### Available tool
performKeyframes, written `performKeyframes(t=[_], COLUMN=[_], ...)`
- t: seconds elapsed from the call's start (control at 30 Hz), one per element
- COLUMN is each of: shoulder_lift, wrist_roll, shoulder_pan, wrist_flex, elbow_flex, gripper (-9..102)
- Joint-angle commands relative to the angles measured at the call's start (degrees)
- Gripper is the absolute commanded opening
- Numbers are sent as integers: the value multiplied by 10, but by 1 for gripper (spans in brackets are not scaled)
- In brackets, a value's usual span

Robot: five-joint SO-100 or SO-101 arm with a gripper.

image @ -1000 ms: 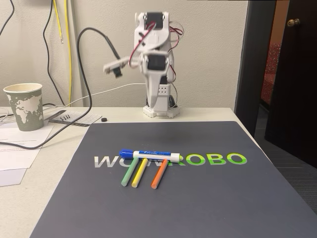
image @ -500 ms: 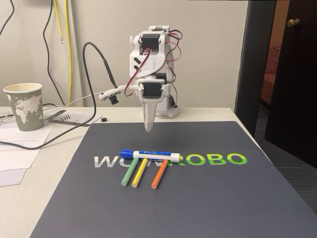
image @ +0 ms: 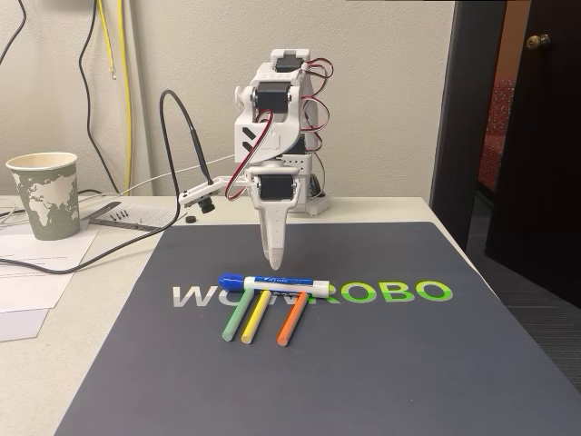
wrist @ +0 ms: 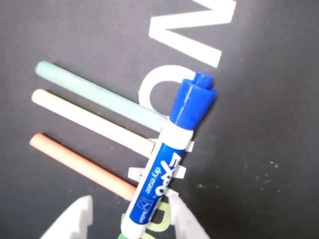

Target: Pick up the blue marker.

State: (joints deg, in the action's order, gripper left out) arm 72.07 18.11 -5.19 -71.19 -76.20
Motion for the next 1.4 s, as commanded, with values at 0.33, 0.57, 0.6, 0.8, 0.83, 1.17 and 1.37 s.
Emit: performKeyframes(t=[0.33, 0.57, 0.6, 0.8, 0.83, 1.17, 1.37], shoulder_lift=[-87, -105, -107, -121, -124, -144, -149], wrist_roll=[6, 6, 6, 7, 8, 24, 28], shoulder_pan=[16, 13, 13, 11, 10, 9, 10], wrist_flex=[-128, -129, -127, -113, -111, -76, -65], elbow_flex=[161, 161, 161, 161, 161, 161, 161], gripper=[25, 25, 25, 25, 25, 20, 17])
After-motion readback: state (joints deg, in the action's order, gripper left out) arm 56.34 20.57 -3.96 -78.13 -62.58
